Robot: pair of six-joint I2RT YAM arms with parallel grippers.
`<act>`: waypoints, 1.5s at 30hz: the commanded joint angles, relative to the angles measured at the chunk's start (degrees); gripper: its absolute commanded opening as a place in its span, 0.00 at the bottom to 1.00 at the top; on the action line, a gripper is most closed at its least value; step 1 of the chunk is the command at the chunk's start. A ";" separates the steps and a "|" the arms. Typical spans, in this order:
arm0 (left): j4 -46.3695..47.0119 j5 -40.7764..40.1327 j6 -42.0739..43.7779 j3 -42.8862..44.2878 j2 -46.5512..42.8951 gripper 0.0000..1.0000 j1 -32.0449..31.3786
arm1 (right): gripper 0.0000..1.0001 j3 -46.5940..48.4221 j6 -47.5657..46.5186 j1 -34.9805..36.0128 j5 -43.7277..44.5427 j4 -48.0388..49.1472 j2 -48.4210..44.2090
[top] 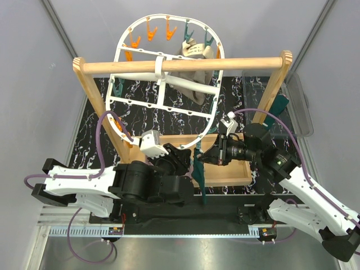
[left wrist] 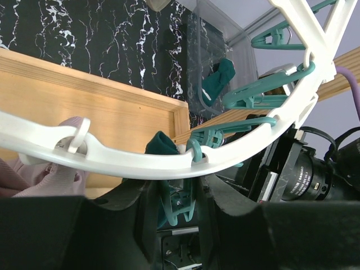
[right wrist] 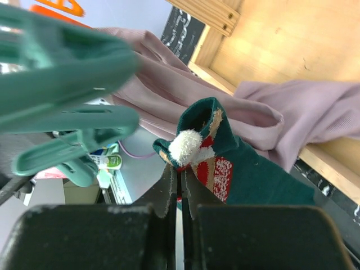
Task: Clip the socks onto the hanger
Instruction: Clamp the sock onto the hanger.
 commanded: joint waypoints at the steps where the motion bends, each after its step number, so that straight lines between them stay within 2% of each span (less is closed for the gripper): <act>1: 2.85 -1.39 -0.17 -0.27 -1.19 0.00 0.06 | 0.00 1.52 1.27 0.60 -1.43 5.32 -0.46; 5: 3.56 -1.39 0.36 -0.18 -1.11 0.00 0.06 | 0.00 0.20 -0.39 0.60 -7.38 7.08 -1.16; 10: 3.56 -1.39 0.80 -0.09 -1.28 0.00 0.06 | 0.00 -1.90 -10.41 0.60 -12.33 3.39 -3.08; 18: 3.21 -1.30 0.18 -0.09 -1.37 0.00 0.14 | 0.00 -9.73 -15.07 1.48 -20.85 12.70 -6.61; 23: 3.03 -1.13 0.27 0.17 -1.19 0.00 0.14 | 0.00 -7.98 -18.77 4.73 -18.14 14.12 -6.17; 31: 2.51 -0.51 -0.17 0.43 -0.93 0.00 0.06 | 0.00 -2.35 -23.25 5.00 -12.34 10.08 -6.25; 45: 1.01 -0.51 -0.96 2.28 0.74 0.00 0.06 | 0.00 -0.42 -22.55 5.44 -13.39 9.81 -6.17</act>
